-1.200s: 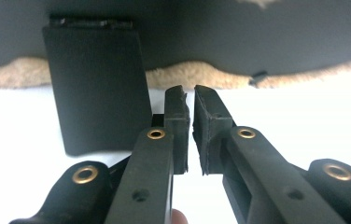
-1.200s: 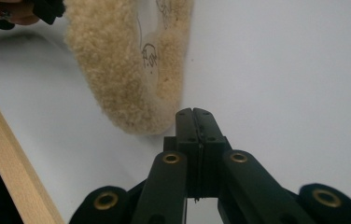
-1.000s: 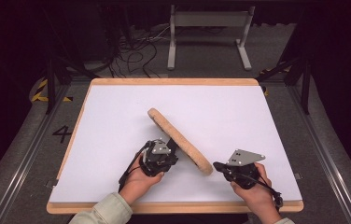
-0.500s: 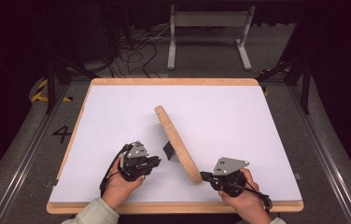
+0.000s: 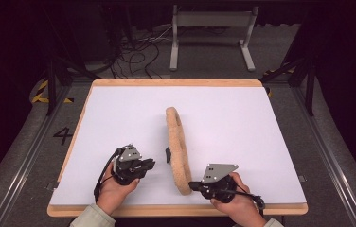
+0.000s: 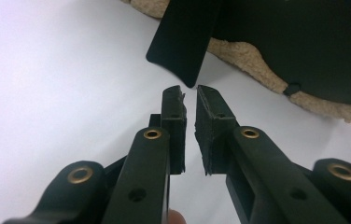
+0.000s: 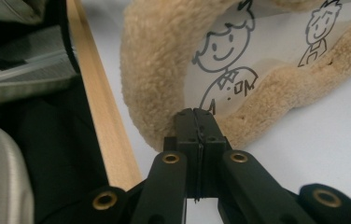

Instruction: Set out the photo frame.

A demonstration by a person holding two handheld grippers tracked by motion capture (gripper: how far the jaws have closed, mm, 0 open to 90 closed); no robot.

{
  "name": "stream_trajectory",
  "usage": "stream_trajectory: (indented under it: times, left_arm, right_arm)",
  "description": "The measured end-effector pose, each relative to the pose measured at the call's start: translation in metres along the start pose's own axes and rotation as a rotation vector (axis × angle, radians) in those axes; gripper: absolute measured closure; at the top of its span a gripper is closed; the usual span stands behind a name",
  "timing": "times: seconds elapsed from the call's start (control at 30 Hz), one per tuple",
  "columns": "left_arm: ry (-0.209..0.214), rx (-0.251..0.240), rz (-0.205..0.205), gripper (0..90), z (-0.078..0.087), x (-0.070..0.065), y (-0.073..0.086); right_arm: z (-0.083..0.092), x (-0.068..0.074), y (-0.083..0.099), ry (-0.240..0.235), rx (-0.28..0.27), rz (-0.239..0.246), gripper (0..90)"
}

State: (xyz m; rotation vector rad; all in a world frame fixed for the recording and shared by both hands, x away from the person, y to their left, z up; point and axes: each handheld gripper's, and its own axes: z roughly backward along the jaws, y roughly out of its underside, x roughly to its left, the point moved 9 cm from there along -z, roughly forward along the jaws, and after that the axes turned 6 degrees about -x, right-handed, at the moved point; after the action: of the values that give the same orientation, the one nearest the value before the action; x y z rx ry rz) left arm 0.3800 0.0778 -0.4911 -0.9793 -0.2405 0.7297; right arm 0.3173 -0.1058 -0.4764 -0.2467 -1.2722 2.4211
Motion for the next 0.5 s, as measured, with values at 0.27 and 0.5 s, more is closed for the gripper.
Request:
stream_trajectory:
  times: [0.27, 0.5]
  left_arm:
    - [-0.001, 0.000, 0.007, 81.4, -0.001, 0.002, 0.000]
    - [0.002, 0.006, -0.003, 81.3, -0.003, 0.001, 0.000]
  right_arm:
    - [0.018, 0.015, -0.018, -0.130, -0.100, -0.025, 90.0]
    - [0.009, 0.028, -0.019, -0.173, -0.088, -0.002, 90.0]
